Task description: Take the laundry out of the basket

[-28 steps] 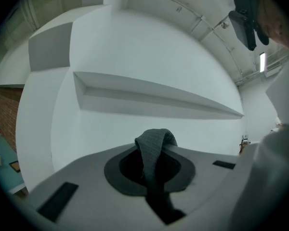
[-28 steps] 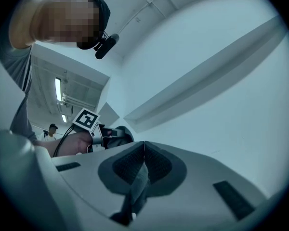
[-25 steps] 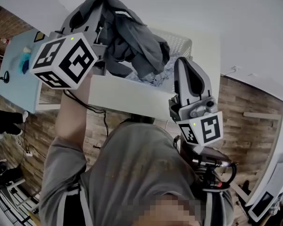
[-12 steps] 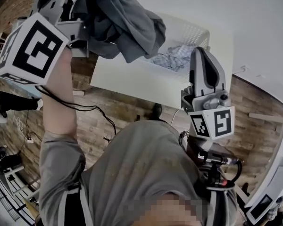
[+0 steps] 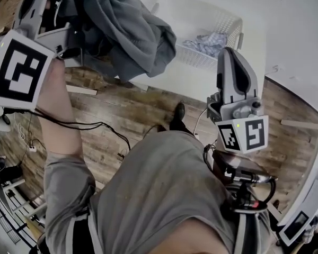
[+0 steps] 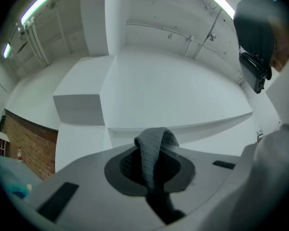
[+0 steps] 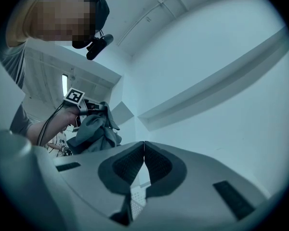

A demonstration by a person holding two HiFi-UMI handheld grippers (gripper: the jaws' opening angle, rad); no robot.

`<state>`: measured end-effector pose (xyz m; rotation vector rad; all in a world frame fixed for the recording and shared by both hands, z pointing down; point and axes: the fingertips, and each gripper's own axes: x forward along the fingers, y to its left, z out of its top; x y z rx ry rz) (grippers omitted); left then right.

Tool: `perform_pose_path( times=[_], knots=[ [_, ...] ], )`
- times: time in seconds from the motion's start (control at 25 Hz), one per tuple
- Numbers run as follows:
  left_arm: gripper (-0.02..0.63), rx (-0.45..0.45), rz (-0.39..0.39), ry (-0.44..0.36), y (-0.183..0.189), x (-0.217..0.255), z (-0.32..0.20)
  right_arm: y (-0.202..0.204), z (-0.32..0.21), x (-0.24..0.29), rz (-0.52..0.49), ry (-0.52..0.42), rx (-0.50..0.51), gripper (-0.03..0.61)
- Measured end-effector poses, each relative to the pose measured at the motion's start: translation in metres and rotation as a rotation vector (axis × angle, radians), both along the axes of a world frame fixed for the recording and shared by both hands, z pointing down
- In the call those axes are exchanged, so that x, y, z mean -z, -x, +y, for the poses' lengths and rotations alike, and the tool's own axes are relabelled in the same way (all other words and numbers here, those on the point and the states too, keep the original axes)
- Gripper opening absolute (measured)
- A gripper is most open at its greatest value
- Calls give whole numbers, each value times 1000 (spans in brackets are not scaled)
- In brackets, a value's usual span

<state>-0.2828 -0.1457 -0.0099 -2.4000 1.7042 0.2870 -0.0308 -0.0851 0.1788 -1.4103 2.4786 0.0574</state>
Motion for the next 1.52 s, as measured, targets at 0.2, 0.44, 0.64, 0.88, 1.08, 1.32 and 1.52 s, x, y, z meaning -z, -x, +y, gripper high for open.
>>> perform_pose_path(
  times=[0.2,0.44,0.64,0.88,1.08,1.32,1.52],
  knots=[
    [26,8,14,22,11,-20,27,9,19,-5,18,15,-3,8],
    [26,13,2,54,16,-53,39,24,30,-14,42,31,6,8],
    [26,11,3,103,16,-83,31,26,31,-19,60,44,1,8],
    [26,3,-11,150,10,-117,18,21,25,-25,80,68,-11,8],
    [26,-18,-23,202,-2,-161,-3,16,10,-36,95,102,-20,8],
    [26,-13,-17,269,-7,-219,-23,16,-12,-51,111,142,-7,8],
    [26,2,-18,320,-10,-267,-42,18,-31,-64,129,178,6,8]
  ],
)
